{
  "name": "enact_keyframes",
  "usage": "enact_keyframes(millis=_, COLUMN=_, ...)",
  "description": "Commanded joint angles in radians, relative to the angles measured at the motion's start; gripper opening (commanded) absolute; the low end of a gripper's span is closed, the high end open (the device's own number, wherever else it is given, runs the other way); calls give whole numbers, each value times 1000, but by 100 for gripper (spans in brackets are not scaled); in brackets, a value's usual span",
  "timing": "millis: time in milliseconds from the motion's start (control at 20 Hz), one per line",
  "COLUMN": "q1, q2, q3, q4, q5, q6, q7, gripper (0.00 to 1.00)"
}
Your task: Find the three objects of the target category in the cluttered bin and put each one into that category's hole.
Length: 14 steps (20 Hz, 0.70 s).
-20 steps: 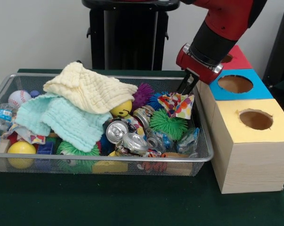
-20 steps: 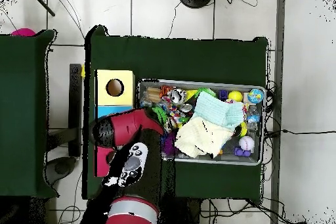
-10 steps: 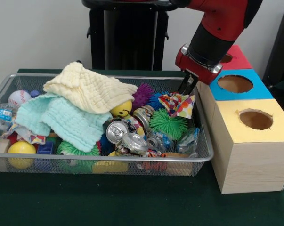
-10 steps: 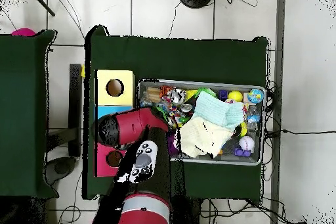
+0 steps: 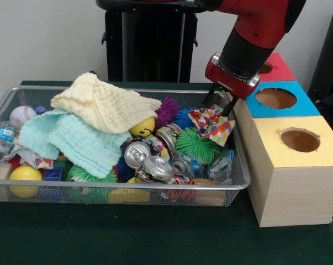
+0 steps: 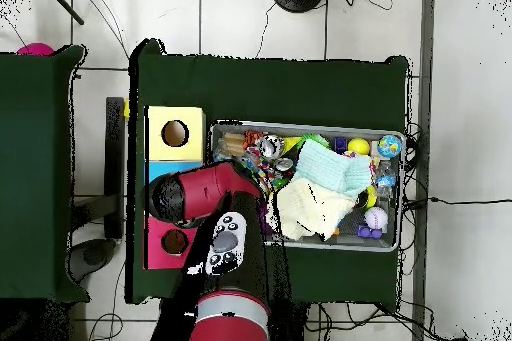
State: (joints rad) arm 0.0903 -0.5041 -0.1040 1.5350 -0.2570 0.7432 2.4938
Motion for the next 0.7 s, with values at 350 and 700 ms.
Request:
enact_keyframes(millis=350, q1=-116, q2=125, q3=69, q4=-121, q5=-97, q6=-446, q7=58, gripper=100)
enact_keyframes(millis=700, q1=-99, q2=106, q3=34, q4=-120, q5=-92, q6=-425, q7=92, gripper=100)
